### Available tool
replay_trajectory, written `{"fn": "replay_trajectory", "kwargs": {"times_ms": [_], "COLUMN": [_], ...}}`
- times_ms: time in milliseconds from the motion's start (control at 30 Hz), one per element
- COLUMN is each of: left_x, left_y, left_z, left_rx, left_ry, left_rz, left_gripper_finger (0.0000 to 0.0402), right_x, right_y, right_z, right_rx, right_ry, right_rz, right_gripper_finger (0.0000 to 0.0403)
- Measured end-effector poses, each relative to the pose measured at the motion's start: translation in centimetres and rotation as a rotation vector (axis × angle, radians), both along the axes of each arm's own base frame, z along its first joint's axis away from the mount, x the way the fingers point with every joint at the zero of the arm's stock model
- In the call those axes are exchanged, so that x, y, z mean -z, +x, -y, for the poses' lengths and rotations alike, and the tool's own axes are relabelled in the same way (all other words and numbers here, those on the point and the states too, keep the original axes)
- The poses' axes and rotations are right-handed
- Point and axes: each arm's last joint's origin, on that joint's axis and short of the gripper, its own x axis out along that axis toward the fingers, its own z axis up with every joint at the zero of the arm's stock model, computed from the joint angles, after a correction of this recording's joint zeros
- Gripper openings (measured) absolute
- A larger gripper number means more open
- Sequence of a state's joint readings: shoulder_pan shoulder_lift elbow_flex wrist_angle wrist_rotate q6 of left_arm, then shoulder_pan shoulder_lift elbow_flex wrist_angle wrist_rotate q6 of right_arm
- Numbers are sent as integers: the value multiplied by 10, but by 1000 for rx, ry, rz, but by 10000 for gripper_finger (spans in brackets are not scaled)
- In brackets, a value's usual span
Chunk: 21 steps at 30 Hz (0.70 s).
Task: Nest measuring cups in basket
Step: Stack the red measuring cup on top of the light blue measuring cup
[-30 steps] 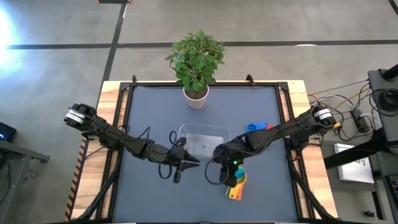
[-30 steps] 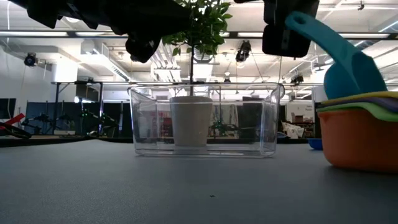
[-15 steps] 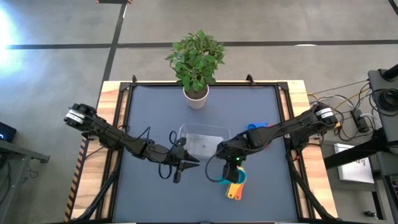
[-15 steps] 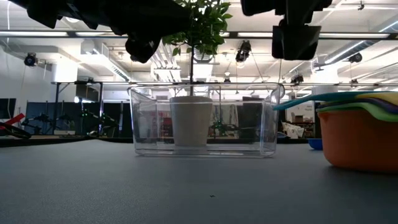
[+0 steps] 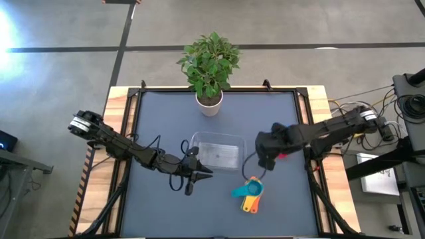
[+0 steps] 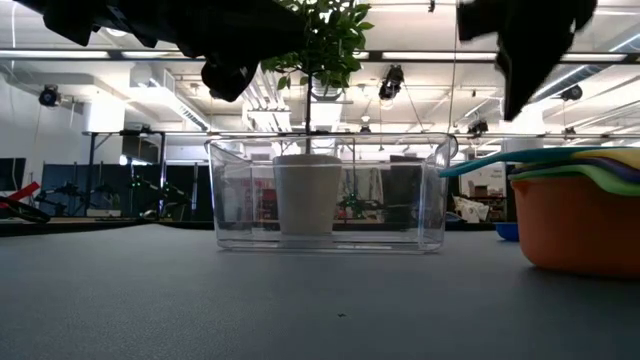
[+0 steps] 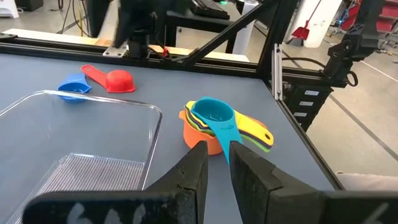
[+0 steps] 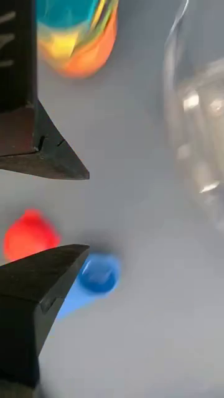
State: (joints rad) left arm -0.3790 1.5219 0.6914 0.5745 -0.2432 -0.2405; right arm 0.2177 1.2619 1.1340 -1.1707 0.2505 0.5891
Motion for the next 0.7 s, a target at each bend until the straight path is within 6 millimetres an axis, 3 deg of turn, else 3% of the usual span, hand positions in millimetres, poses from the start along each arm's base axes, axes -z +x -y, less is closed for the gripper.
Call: {"fn": "replay_trajectory", "kwargs": {"times_ms": [233,367,533,700], "left_x": [0,0,1,1], "left_y": [0,0,0,0], "left_z": [0,0,0,-1], "left_rx": [0,0,5,3], "left_ry": [0,2,23,28], "left_rz": [0,-3,-5,-3], "left_gripper_finger": [48,48,48,48], "right_x": [48,65,71,73], "right_y": [-27,-40,-46,-45], "right_z": [56,79,85,78], "right_rx": [58,116,279,433], "right_ry": [125,200,310,379], "right_rz": [-207,-269,-272,-266], "right_gripper_finger": [156,151,151,155]}}
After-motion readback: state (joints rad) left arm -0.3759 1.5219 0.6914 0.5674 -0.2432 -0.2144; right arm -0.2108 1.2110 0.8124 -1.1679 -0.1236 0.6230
